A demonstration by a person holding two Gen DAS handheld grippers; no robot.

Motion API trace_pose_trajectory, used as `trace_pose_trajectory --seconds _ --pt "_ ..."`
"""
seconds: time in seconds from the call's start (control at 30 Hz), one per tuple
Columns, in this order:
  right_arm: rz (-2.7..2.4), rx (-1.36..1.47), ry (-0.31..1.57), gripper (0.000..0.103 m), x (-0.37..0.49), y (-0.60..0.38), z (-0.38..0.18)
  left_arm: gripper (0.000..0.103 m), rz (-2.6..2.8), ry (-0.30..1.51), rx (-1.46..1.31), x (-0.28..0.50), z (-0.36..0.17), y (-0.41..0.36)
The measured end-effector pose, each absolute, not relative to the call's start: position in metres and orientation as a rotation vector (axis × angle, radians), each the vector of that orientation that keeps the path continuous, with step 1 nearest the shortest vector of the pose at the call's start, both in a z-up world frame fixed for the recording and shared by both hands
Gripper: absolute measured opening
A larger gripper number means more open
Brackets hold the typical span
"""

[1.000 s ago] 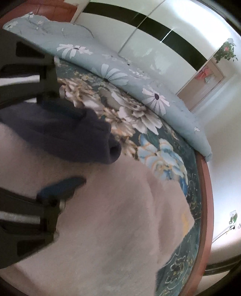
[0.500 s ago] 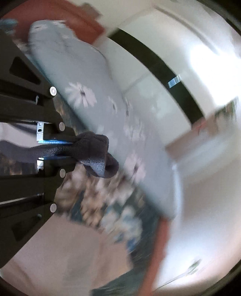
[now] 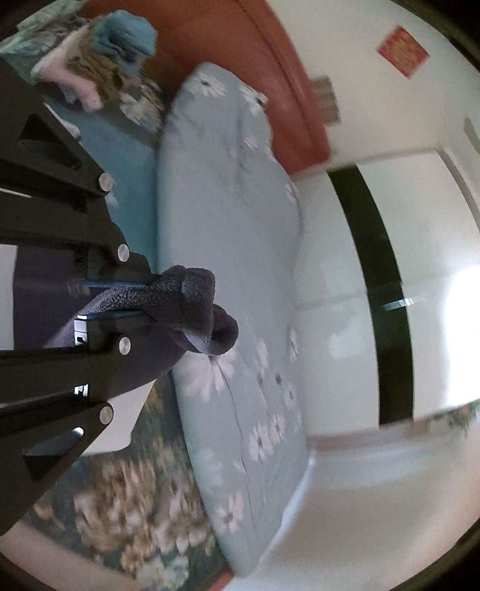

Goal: Fold clothes
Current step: 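Grasp the other sleeve cuff with the right gripper and lift it, then fold the held sleeve across the jacket body with the right gripper and release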

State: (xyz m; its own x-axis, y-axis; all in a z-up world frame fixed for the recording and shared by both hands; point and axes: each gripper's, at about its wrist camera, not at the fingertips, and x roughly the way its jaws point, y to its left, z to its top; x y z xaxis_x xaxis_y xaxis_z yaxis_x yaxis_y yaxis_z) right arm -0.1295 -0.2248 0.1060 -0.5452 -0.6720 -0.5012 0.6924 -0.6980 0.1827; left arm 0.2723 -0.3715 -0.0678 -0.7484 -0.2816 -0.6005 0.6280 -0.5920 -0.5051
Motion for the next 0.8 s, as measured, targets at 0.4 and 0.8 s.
trace_pose_trajectory --seconds 0.4,0.8 --pt "-2.081 0.969 0.299 0.01 -0.056 -0.355 -0.032 0.066 -2.26 1.134 0.579 0.319 -0.094 -0.392" --pt "-2.01 0.987 0.63 0.014 -0.001 -0.388 -0.102 0.066 -2.232 1.202 0.574 0.328 -0.109 -0.4"
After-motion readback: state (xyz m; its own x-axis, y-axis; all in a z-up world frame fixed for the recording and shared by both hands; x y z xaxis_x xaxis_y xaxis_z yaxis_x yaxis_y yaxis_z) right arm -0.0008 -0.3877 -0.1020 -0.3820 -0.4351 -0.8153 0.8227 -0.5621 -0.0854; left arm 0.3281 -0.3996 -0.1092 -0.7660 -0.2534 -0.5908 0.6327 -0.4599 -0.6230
